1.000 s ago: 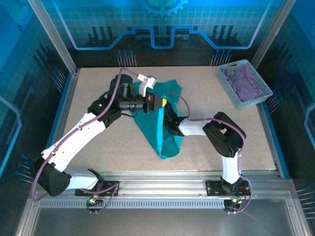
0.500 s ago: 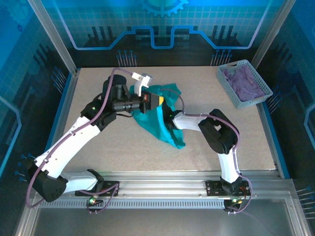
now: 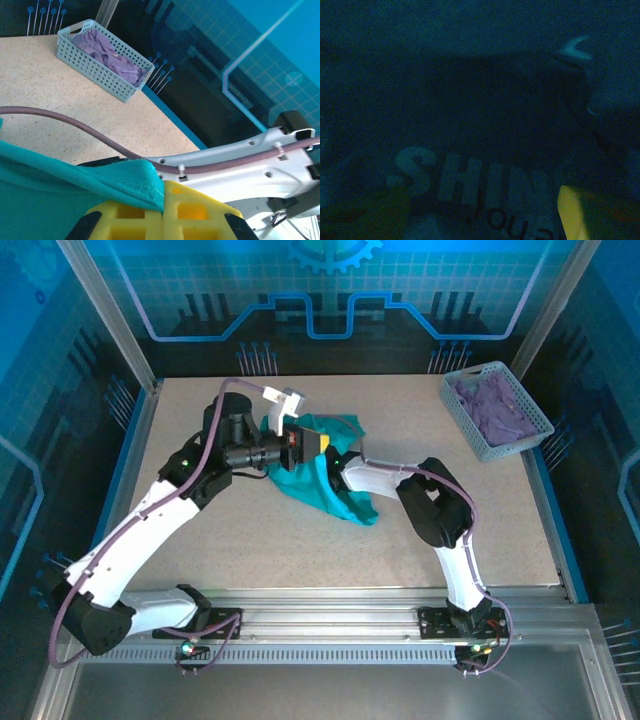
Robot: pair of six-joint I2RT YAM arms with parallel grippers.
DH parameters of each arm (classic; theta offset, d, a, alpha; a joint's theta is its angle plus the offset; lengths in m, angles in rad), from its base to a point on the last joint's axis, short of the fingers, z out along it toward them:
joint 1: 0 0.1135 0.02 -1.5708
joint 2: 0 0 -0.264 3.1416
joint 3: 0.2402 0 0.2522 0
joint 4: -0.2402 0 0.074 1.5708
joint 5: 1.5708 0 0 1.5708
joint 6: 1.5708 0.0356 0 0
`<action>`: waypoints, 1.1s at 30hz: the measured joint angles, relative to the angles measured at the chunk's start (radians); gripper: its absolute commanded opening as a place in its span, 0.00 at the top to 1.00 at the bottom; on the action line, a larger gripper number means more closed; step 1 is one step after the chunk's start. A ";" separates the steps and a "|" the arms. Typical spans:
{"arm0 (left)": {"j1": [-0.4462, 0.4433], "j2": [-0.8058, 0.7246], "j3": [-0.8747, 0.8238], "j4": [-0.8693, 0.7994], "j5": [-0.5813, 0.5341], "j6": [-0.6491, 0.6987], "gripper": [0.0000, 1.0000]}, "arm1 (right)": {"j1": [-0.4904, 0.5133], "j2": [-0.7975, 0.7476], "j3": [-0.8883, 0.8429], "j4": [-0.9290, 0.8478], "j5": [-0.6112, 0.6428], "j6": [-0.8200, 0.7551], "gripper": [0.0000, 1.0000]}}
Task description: Fold the inside-out t-shirt
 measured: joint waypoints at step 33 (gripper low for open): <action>0.266 -0.116 -0.148 0.015 -0.529 -0.036 1.00 | -0.077 -0.269 -0.153 -0.220 -0.326 -0.018 1.00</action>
